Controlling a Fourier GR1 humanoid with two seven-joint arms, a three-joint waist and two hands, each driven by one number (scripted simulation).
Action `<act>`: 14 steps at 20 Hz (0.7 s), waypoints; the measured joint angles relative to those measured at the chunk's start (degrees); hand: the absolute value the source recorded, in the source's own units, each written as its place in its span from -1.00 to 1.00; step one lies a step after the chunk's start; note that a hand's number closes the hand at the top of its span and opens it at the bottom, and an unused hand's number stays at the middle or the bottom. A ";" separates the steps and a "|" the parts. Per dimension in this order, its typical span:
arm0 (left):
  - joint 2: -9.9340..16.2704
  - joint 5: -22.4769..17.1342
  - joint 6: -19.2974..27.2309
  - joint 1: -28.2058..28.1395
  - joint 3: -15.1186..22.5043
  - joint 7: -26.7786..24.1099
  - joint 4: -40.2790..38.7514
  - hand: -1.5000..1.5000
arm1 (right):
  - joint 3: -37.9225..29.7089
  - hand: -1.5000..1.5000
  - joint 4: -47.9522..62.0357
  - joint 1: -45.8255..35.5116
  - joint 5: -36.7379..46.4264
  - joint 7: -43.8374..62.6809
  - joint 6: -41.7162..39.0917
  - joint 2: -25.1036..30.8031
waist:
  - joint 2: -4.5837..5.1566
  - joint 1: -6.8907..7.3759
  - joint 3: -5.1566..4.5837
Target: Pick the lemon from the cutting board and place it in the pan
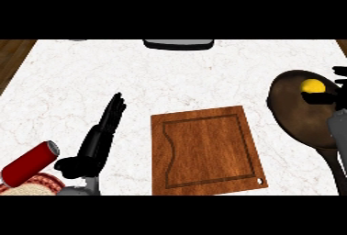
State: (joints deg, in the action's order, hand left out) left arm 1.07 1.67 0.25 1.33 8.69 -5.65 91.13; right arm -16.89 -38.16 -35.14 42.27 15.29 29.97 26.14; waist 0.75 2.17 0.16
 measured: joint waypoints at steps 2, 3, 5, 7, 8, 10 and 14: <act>-0.09 -0.13 -0.05 1.10 -0.32 0.14 -0.69 0.00 | -1.41 -1.00 3.19 -1.96 -2.92 -2.86 -3.73 0.14 | 0.10 0.02 0.03; -0.06 -0.18 -0.19 1.13 -0.44 -0.30 -1.22 0.00 | -2.23 -1.00 5.05 -3.08 -4.12 -4.49 -4.85 0.37 | 0.14 0.08 0.04; -0.24 -0.29 0.18 1.61 -0.51 -0.21 -1.52 0.00 | -3.91 -1.00 8.76 -4.53 -6.06 -8.93 -5.42 0.80 | 0.14 0.06 0.03; -0.49 -0.01 0.62 2.24 -0.40 -0.06 -1.91 0.00 | -5.70 -1.00 11.04 -5.39 -7.73 -13.38 -3.70 0.54 | 0.21 0.12 0.06; -0.46 0.02 0.66 2.37 -0.48 0.09 -1.94 0.00 | -6.78 -1.00 11.04 -5.46 -8.87 -15.53 -2.36 0.09 | 0.17 0.00 0.07; -0.26 0.01 0.59 2.07 -0.53 0.40 -1.51 0.00 | -8.93 -1.00 11.06 -5.79 -11.24 -19.81 -0.81 -0.10 | 0.07 -0.14 0.06; 0.29 -0.69 0.21 1.20 -1.47 0.17 -1.21 0.00 | -13.97 -1.00 10.31 -4.89 -17.38 -27.10 -0.89 0.42 | -0.22 -0.85 0.00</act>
State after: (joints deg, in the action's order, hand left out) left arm 1.36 0.98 0.47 2.53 7.22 -5.47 89.91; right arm -30.86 -27.86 -40.03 24.89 -11.80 29.08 26.55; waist 0.53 1.32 0.17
